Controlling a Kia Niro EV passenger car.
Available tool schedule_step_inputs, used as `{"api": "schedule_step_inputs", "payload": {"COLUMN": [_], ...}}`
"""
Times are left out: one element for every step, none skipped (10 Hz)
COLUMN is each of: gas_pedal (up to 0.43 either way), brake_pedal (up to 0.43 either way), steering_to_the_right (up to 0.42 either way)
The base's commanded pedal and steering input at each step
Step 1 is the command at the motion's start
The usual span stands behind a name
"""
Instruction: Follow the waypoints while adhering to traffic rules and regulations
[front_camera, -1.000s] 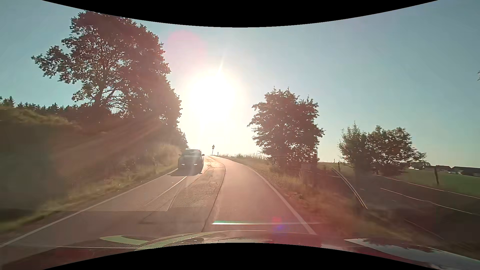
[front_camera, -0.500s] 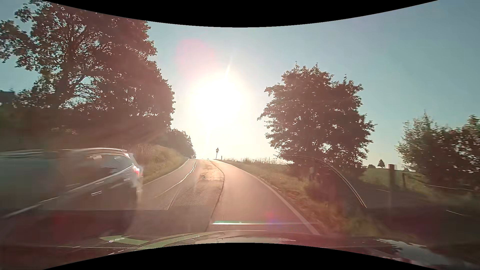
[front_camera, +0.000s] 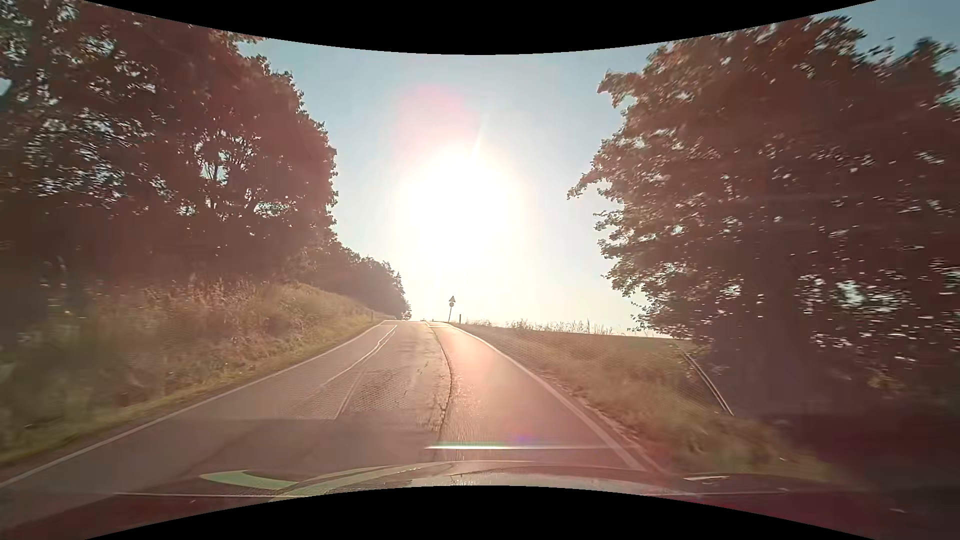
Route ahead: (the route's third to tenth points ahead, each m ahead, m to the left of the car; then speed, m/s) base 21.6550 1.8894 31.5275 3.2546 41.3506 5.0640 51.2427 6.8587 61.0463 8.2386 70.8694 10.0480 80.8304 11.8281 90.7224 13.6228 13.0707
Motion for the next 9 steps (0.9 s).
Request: {"api": "schedule_step_inputs", "payload": {"gas_pedal": [0.177,0.177,0.177,0.197,0.209,0.209,0.209,0.209,0.209], "brake_pedal": [0.000,0.000,0.000,0.000,0.000,0.000,0.000,0.000,0.000], "steering_to_the_right": [-0.040,-0.040,-0.039,-0.038,-0.038,-0.038,-0.036,-0.035,-0.030]}}
